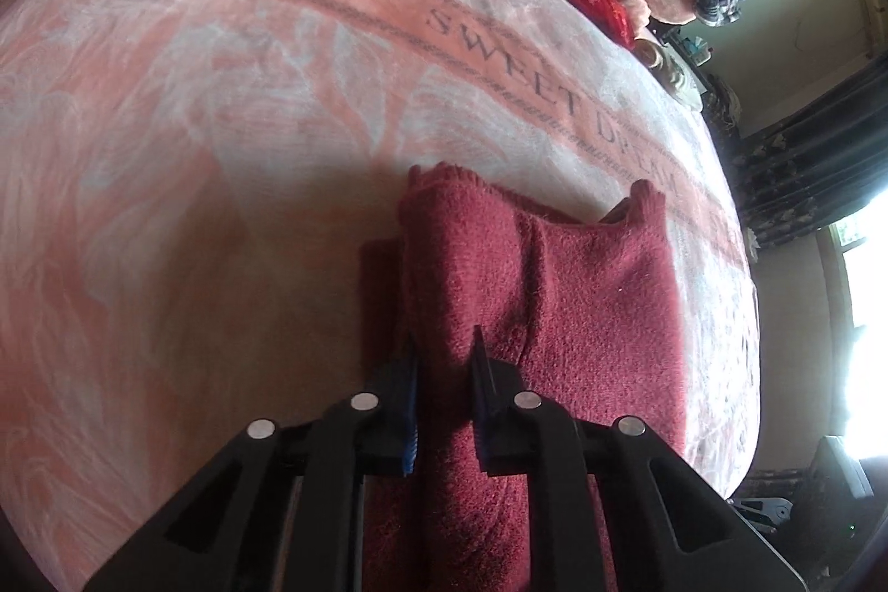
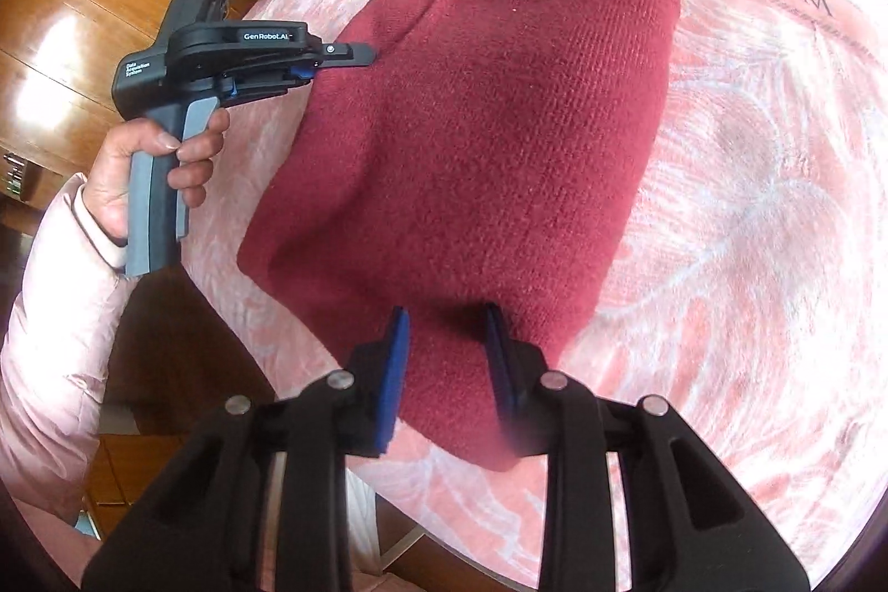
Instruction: Fold small clothes
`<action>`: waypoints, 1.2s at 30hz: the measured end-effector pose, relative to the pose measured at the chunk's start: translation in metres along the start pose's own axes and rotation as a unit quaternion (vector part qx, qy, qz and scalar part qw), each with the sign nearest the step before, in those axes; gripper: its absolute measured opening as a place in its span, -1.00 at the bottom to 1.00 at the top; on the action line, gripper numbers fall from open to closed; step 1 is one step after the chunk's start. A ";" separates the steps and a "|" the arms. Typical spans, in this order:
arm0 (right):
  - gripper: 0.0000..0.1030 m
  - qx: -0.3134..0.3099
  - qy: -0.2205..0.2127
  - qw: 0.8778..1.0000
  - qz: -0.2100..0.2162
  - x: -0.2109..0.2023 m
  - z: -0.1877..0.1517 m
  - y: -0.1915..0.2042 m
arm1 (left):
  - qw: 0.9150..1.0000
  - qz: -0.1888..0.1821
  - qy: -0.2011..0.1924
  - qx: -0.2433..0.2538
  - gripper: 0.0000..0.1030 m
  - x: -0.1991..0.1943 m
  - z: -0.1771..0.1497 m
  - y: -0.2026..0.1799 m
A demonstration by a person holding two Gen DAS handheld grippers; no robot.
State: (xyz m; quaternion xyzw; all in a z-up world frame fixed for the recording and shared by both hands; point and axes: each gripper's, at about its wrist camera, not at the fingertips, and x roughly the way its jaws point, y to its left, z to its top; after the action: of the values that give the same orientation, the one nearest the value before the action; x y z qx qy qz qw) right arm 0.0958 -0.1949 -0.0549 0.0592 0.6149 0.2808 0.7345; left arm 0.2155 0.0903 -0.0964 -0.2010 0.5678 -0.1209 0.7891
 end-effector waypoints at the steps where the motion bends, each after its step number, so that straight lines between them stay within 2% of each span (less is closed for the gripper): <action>1: -0.46 0.003 0.003 1.000 0.000 0.003 0.000 -0.003 | 1.000 -0.002 0.005 -0.004 -0.70 0.007 -0.002 0.004; 4: -0.46 0.010 0.014 1.000 0.000 0.014 0.002 -0.004 | 1.000 -0.001 0.003 -0.004 -0.66 0.014 -0.005 0.003; 7: -0.44 0.015 0.009 1.000 0.004 0.009 0.000 -0.006 | 1.000 -0.009 0.006 -0.007 -0.50 0.006 -0.006 -0.002; 8: -0.35 0.017 0.006 1.000 0.004 0.004 -0.001 -0.006 | 1.000 -0.010 0.009 -0.007 -0.33 0.001 -0.008 -0.005; 9: -0.17 0.017 0.002 1.000 -0.002 0.001 -0.004 -0.006 | 1.000 -0.011 0.013 -0.006 -0.14 -0.005 -0.010 -0.007; 11: 0.11 0.015 -0.004 1.000 -0.011 -0.008 -0.011 -0.008 | 1.000 -0.019 0.012 0.001 -0.03 -0.019 -0.020 -0.009; 13: 0.17 0.021 -0.005 1.000 -0.010 -0.014 -0.017 -0.009 | 1.000 -0.011 0.009 0.017 0.02 -0.032 -0.035 -0.010; 15: 0.42 0.043 0.002 0.999 0.001 -0.014 -0.022 -0.016 | 1.000 -0.007 0.011 0.027 0.09 -0.039 -0.051 -0.010; 20: 0.44 0.068 0.026 0.997 -0.009 -0.003 -0.028 -0.026 | 0.998 0.022 0.041 0.052 0.15 -0.035 -0.094 -0.012; 21: 0.43 0.073 0.028 0.997 -0.003 -0.001 -0.029 -0.028 | 0.997 0.025 0.042 0.056 0.20 -0.035 -0.101 -0.013; 24: 0.43 0.088 0.046 0.995 0.027 0.014 -0.031 -0.028 | 0.997 0.021 0.052 0.056 0.18 -0.034 -0.121 -0.015; 26: 0.08 0.101 0.058 0.992 0.045 0.025 -0.033 -0.029 | 0.997 0.000 0.061 0.054 0.12 -0.031 -0.133 -0.015; 27: -0.18 0.102 0.062 0.992 0.045 0.029 -0.033 -0.029 | 0.996 -0.004 0.065 0.054 -0.01 -0.028 -0.136 -0.015; 29: -0.56 0.099 0.059 0.992 0.052 0.028 -0.033 -0.029 | 0.997 0.003 0.064 0.050 -0.19 -0.025 -0.139 -0.012; 32: -0.66 0.078 0.046 0.995 0.047 0.010 -0.034 -0.027 | 0.997 -0.022 0.066 0.025 -0.57 -0.030 -0.139 -0.006; 34: -0.68 0.059 0.037 0.997 0.026 -0.003 -0.036 -0.023 | 0.997 -0.028 0.067 0.030 -0.63 -0.034 -0.140 -0.009; 36: -0.71 0.045 0.036 0.998 0.006 -0.008 -0.040 -0.020 | 0.996 -0.011 0.067 0.049 -0.64 -0.035 -0.143 -0.016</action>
State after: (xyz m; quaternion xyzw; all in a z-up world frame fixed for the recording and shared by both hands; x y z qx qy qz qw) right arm 0.0650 -0.2259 -0.0662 0.0859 0.6527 0.2591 0.7067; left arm 0.0694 0.0649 -0.0993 -0.1597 0.6101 -0.1709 0.7570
